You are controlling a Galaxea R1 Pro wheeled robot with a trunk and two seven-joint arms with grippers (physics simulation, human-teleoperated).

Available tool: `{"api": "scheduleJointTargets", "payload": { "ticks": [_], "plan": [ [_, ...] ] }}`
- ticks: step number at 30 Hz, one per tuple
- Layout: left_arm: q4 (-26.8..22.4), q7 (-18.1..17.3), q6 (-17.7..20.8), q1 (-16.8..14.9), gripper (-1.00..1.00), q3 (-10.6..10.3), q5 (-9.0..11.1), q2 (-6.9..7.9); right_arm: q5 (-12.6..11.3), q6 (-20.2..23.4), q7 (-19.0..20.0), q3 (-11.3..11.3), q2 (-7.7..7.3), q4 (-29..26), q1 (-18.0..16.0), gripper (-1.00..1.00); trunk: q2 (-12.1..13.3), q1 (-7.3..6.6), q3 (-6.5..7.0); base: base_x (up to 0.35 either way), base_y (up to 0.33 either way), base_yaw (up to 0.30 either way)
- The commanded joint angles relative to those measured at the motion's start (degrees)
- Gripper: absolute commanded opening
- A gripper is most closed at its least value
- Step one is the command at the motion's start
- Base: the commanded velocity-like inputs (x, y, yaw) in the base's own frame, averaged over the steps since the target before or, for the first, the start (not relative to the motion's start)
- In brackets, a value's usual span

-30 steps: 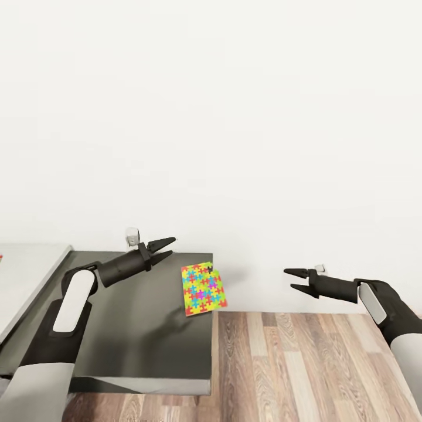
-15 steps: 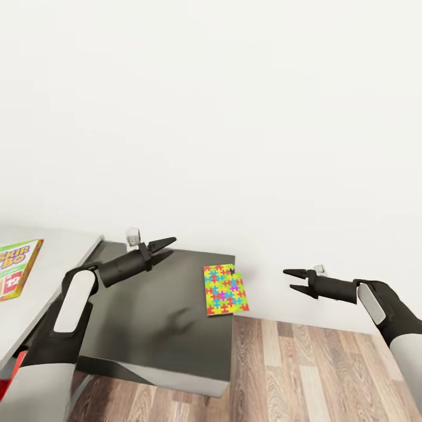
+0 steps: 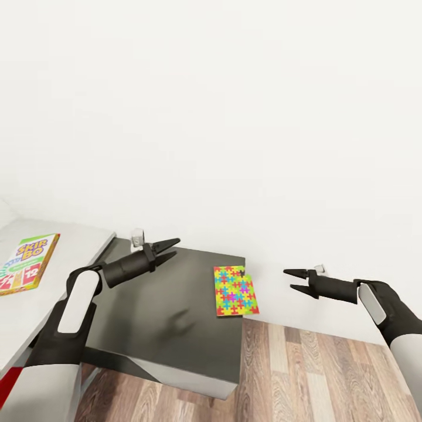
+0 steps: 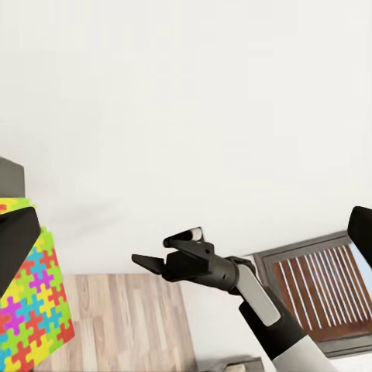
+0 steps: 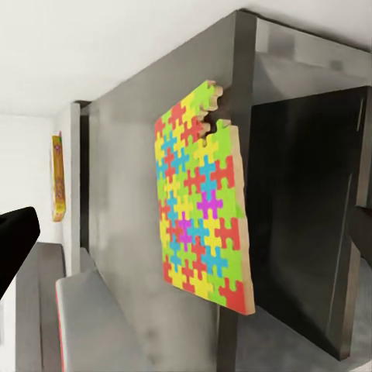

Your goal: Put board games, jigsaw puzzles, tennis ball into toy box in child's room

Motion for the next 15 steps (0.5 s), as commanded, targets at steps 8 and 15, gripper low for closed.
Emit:
{"api": "scheduleJointTargets", "payload": {
  "ticks": [8, 15],
  "plan": [
    [0.02, 0.33, 0.24, 0.01, 1.00, -0.16, -0.29, -0.16, 0.20, 0.22, 0.18, -0.18, -0.15, 0.05, -0.03, 1.00, -0.04, 0.00, -0.03, 0.000, 0.000, 0.024],
    [0.04, 0.74, 0.24, 0.02, 1.00, -0.27, -0.38, -0.20, 0.19, 0.20, 0.10, -0.26, -0.35, 0.08, -0.03, 1.00, -0.84, 0.44, -0.38, 0.000, 0.000, 0.008]
  ]
}}
